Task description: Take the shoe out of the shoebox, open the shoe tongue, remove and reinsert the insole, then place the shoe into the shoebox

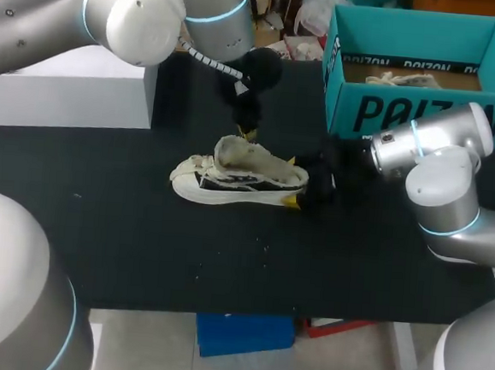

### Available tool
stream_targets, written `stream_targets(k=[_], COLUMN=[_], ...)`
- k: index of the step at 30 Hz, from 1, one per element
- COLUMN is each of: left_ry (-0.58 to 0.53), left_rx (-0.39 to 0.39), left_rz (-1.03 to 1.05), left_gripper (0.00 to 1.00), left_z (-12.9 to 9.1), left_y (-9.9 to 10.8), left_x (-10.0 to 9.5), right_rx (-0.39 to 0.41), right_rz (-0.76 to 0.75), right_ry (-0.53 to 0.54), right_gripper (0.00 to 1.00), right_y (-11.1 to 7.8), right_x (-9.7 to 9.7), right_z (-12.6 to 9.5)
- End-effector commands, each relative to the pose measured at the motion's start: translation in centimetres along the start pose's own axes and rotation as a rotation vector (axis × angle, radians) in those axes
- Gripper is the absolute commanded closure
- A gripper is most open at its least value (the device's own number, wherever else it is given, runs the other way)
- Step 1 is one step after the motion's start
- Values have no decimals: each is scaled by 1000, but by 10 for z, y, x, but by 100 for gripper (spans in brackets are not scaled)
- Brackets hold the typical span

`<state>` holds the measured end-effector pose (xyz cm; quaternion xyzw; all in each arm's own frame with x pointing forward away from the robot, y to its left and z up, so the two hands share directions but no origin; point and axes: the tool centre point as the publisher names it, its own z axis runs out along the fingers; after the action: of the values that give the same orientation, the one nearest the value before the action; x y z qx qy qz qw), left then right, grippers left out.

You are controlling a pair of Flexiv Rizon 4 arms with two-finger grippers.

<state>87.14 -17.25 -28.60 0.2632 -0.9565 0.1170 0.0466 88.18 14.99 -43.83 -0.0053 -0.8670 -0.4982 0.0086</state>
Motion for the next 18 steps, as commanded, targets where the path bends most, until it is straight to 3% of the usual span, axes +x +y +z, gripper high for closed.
stream_targets(k=[1, 3, 9, 18], left_ry=[14, 134, 216, 200], left_rx=[-15, 20, 33, -34], left_rz=[3, 60, 261, 372], left_gripper=[100, 100, 100, 100], left_z=[1, 6, 15, 21], left_y=[-4, 0, 2, -6], left_x=[-3, -6, -4, -7], right_rx=[2, 2, 2, 2], right_rz=[1, 1, 1, 1], right_ry=[0, 0, 0, 0], right_gripper=[100, 100, 100, 100], right_y=[-2, -2, -2, -2], right_x=[-1, -1, -1, -1], right_z=[2, 2, 2, 2])
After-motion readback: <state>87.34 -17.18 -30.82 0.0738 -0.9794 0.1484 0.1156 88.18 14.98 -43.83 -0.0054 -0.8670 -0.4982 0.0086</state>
